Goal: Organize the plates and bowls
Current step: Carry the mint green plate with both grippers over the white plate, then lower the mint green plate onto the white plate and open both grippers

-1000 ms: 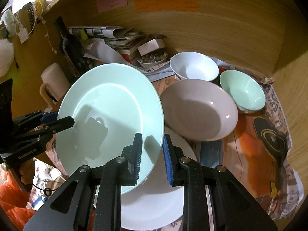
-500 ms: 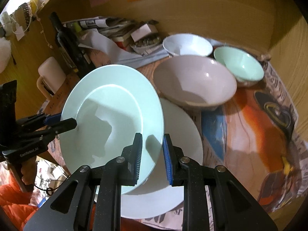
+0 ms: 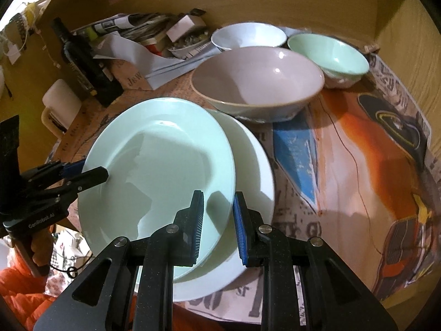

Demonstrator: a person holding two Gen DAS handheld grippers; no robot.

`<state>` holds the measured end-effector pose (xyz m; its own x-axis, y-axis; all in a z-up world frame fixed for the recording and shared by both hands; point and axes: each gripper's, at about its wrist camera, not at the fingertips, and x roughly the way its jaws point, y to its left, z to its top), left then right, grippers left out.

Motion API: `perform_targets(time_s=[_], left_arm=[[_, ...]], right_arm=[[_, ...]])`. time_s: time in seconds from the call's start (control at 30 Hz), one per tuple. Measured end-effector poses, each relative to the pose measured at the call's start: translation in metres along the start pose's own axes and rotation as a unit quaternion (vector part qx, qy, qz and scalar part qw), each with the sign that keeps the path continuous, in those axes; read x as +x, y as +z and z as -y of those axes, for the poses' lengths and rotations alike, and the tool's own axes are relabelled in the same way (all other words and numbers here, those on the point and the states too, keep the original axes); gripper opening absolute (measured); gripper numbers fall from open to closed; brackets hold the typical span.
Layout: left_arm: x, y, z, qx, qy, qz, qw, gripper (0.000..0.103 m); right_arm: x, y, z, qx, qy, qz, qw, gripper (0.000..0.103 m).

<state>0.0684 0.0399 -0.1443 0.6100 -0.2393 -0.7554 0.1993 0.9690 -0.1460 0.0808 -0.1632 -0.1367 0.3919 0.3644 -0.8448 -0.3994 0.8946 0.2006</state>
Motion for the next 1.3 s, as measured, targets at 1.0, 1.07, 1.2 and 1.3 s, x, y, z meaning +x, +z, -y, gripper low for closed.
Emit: perform_targets(time_s=[1.0, 1.07, 1.2, 1.3], left_arm=[[0.023, 0.007, 0.011, 0.022, 0.01, -0.029, 0.9993, 0.036], [0.023, 0.009, 0.01, 0.024, 0.008, -0.034, 0.9991, 0.036], [0.019, 0.015, 0.005, 0.016, 0.009, -0.027, 0.9995, 0.038], [0.012, 0.021, 0.002, 0.017, 0.01, -0.017, 0.9997, 0.038]], right_arm=[[-0.01, -0.007, 0.016, -0.006, 0.016, 0.008, 1.0, 0.022], [-0.01, -0.007, 0.016, -0.008, 0.016, 0.008, 1.0, 0.022], [-0.016, -0.01, 0.019, -0.006, 0.013, 0.018, 1.0, 0.022], [-0.021, -0.01, 0.023, -0.004, 0.004, 0.027, 1.0, 0.022]])
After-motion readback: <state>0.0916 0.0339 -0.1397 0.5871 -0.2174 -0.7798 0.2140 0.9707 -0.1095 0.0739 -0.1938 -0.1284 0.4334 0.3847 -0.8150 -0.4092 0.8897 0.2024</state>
